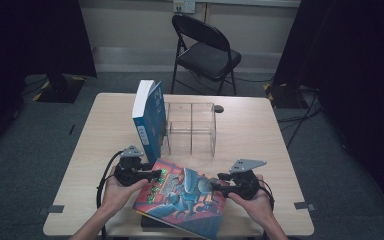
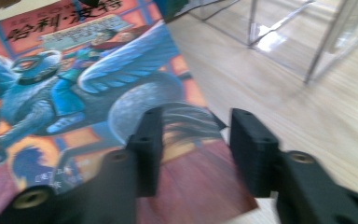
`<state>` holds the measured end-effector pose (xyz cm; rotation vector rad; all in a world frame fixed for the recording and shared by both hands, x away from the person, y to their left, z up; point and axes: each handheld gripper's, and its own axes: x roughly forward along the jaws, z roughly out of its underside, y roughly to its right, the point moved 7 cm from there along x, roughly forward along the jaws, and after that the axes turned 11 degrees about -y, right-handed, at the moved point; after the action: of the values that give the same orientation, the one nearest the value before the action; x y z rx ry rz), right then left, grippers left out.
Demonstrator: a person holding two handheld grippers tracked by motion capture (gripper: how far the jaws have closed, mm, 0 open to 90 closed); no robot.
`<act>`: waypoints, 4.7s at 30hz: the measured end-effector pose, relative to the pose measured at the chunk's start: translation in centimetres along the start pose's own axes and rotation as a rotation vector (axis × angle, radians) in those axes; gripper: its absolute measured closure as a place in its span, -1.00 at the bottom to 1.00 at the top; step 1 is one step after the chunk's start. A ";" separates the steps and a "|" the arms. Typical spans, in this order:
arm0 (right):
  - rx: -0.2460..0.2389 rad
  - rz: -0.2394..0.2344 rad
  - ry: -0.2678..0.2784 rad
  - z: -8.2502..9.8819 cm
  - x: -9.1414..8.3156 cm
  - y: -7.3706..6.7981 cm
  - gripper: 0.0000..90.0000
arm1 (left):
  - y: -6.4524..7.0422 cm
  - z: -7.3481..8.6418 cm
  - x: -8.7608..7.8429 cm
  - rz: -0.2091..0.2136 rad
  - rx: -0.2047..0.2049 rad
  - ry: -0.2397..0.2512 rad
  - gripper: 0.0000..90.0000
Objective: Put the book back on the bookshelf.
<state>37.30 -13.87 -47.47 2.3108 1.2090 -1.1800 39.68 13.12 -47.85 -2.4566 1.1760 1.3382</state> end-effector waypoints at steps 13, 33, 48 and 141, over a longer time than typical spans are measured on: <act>-0.020 -0.075 -0.030 -2.7 2.6 -0.6 0.24 | 0.8 2.1 -0.9 0.054 -0.030 0.018 0.20; 0.019 -0.008 -0.017 0.4 0.0 -0.5 0.30 | 1.5 -2.3 2.8 0.059 0.102 0.007 0.26; 0.030 -0.013 -0.012 1.1 -0.4 -0.6 0.30 | 1.9 -0.8 -0.7 0.041 0.119 -0.001 0.10; 0.134 -0.053 0.007 1.2 0.3 -1.5 -0.27 | 3.4 -0.1 1.8 0.096 0.078 0.029 -0.16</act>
<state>35.60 -13.45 -48.29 2.3942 1.2364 -1.3099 38.03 9.71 -48.32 -2.4008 1.3425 1.2584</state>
